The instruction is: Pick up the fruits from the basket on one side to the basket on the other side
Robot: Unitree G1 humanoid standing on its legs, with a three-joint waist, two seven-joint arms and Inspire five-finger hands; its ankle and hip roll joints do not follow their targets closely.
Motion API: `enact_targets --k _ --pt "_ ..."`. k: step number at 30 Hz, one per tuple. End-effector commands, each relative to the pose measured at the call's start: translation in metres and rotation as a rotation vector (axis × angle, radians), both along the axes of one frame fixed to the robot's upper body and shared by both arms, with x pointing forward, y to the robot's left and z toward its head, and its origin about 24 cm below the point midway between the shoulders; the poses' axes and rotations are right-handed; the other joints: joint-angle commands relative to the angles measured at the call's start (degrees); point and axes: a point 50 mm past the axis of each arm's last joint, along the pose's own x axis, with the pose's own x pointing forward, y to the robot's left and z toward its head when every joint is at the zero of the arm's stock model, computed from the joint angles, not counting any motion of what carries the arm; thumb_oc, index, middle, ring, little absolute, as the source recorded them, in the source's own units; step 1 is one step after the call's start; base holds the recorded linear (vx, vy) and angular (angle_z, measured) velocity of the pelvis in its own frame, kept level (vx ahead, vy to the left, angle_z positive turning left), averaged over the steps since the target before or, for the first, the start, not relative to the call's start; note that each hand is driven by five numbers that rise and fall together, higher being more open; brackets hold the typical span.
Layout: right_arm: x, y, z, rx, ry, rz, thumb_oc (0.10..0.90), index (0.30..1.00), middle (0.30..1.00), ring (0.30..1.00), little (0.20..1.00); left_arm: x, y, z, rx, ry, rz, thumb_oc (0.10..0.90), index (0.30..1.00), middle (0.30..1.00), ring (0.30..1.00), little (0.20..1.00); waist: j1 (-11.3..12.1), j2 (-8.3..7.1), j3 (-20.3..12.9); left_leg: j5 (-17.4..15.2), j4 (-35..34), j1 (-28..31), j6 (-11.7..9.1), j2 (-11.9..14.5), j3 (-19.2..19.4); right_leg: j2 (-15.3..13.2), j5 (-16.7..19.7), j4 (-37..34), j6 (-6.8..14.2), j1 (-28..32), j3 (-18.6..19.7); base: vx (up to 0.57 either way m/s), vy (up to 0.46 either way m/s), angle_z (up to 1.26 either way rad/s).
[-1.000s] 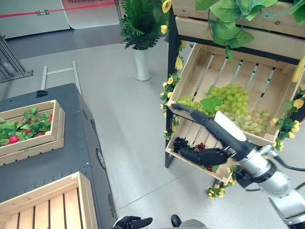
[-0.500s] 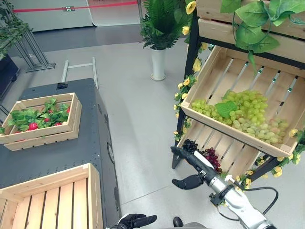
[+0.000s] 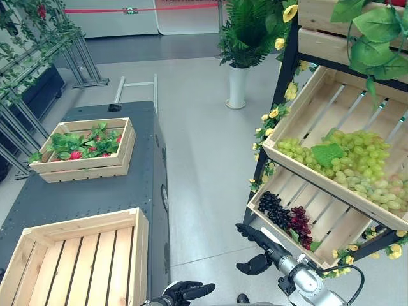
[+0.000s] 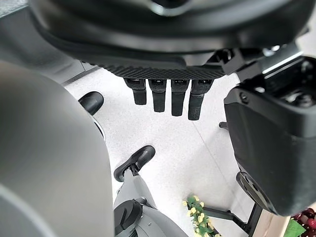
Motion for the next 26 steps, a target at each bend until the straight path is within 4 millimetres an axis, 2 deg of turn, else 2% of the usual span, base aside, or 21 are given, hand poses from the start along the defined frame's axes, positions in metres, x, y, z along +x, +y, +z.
enact_targets --k 1,2,4,5,6,12,17,26 --pt "0.038 0.011 0.009 0.002 -0.075 -0.018 0.8 0.9 0.9 0.9 0.9 0.031 0.001 0.01 -0.024 -0.116 -0.015 0.8 0.9 0.9 0.9 0.9 0.99 0.64 2.06 -6.48 0.58 0.73 1.86 -2.11 -5.26 0.12 -5.09 1.69 -0.26 2.95 -4.91 0.03 -0.004 0.09" --pt "0.035 0.009 0.004 -0.005 -0.054 -0.033 0.8 0.9 0.9 0.9 0.9 0.03 0.001 0.01 -0.02 -0.116 -0.016 0.8 0.9 0.9 0.9 0.9 1.16 0.61 1.95 -6.5 0.58 0.78 1.85 -2.1 -5.35 0.07 -5.16 1.64 -0.28 3.13 -5.13 0.05 -0.008 0.11" --pt "0.022 -0.003 -0.02 -0.066 0.049 -0.118 0.8 0.9 0.9 0.9 0.9 0.028 -0.002 0.009 -0.029 -0.115 -0.019 0.8 0.9 0.9 0.9 0.9 1.9 0.52 1.61 -6.42 0.58 0.91 1.83 -2.03 -5.77 -0.13 -5.41 1.61 -0.45 3.82 -6.25 0.05 -0.011 0.2" --pt "0.022 -0.003 -0.02 -0.066 0.049 -0.118 0.8 0.9 0.9 0.9 0.9 0.028 -0.002 0.009 -0.029 -0.115 -0.019 0.8 0.9 0.9 0.9 0.9 1.89 0.51 1.61 -6.42 0.58 0.92 1.83 -2.03 -5.78 -0.13 -5.42 1.61 -0.45 3.83 -6.26 0.04 -0.014 0.27" --pt "0.009 -0.013 -0.036 -0.064 0.155 -0.227 0.8 0.9 0.9 0.9 0.9 0.028 -0.007 0.008 -0.035 -0.12 -0.03 0.8 0.9 0.9 0.9 0.9 2.42 0.57 1.43 -6.41 0.58 0.94 1.89 -2.02 -6.22 -0.19 -5.64 1.82 -0.6 4.1 -6.88 0.03 -0.009 0.16" --pt "-0.025 -0.032 -0.061 -0.05 0.31 -0.49 0.8 0.9 0.9 0.9 0.9 0.024 -0.014 0.007 -0.048 -0.121 -0.056 0.8 0.9 0.9 0.9 0.9 2.71 1.25 1.03 -6.41 0.58 1.14 2.1 -2.28 -7.49 0.01 -5.96 1.8 -0.97 5.01 -7.11 0.03 -0.002 0.11" --pt "-0.033 -0.041 -0.065 -0.073 0.335 -0.526 0.8 0.9 0.9 0.9 0.9 0.024 -0.012 0.007 -0.065 -0.126 -0.026 0.8 0.9 0.9 0.9 0.9 2.88 1.5 1.06 -6.26 0.58 1.24 2.15 -2.42 -8.44 0.09 -6.07 1.7 -1.19 5.49 -6.92 0.01 -0.002 0.03" --pt "-0.033 -0.036 -0.065 -0.076 0.34 -0.476 0.8 0.9 0.9 0.9 0.9 0.021 -0.01 0.007 -0.051 -0.127 -0.047 0.8 0.9 0.9 0.9 0.9 3.38 1.73 0.92 -5.98 0.58 1.13 2.03 -2.55 -9.44 0.1 -6.59 1.85 -1.42 5.86 -7.18 0.01 -0.002 0.01"
